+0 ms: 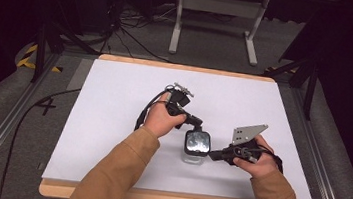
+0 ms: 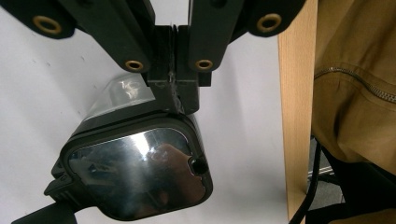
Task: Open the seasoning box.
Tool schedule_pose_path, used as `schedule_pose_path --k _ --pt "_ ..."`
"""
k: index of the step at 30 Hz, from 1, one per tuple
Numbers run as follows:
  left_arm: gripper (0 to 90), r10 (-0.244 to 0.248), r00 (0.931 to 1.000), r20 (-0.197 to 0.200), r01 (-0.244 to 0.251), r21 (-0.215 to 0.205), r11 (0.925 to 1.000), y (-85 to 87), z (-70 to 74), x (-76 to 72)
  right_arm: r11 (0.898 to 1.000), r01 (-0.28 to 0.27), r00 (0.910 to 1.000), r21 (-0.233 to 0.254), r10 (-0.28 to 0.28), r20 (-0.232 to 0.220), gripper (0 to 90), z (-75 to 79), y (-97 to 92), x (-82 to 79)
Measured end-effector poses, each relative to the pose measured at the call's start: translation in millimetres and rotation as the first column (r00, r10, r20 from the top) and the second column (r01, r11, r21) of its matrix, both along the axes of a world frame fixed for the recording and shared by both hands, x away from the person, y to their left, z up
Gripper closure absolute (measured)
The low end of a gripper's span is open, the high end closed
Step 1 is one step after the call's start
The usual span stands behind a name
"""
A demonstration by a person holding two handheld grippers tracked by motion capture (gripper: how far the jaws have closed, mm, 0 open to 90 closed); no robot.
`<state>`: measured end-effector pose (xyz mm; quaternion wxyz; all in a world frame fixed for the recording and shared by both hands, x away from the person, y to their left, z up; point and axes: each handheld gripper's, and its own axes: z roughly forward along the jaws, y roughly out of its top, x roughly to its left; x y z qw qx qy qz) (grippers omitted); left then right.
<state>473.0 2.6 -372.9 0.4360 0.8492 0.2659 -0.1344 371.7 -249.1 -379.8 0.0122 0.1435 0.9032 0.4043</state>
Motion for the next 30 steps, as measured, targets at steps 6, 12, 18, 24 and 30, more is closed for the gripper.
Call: schedule_pose_path --k 6,12,18,24,30 --pt "86.6 -0.001 1.0 0.007 0.001 0.011 0.9999 0.1 0.9 0.1 1.0 0.013 0.9999 0.017 -0.013 0.008 90.0 0.3 -0.5 0.5" --pt "85.2 0.011 0.9971 0.076 -0.013 0.036 0.9993 -1.5 3.9 -5.3 0.998 0.03 0.9991 0.054 -0.031 0.027 90.0 3.7 -2.3 0.0" --pt "84.7 0.04 0.9915 0.123 -0.042 0.007 0.9991 8.2 14.1 -10.2 0.995 0.048 0.9971 0.086 -0.053 0.055 90.0 7.1 -2.6 -0.1" --pt "85.8 0.04 0.9832 0.178 -0.041 0.005 0.9991 25.7 30.7 -26.4 0.989 0.069 0.9932 0.128 -0.081 0.084 90.0 12.9 -1.6 0.6" --pt "88.2 0.02 0.9763 0.215 -0.023 0.008 0.9997 37.3 42.7 -45.3 0.982 0.093 0.9874 0.167 -0.112 0.112 90.0 17.4 -0.1 2.6"
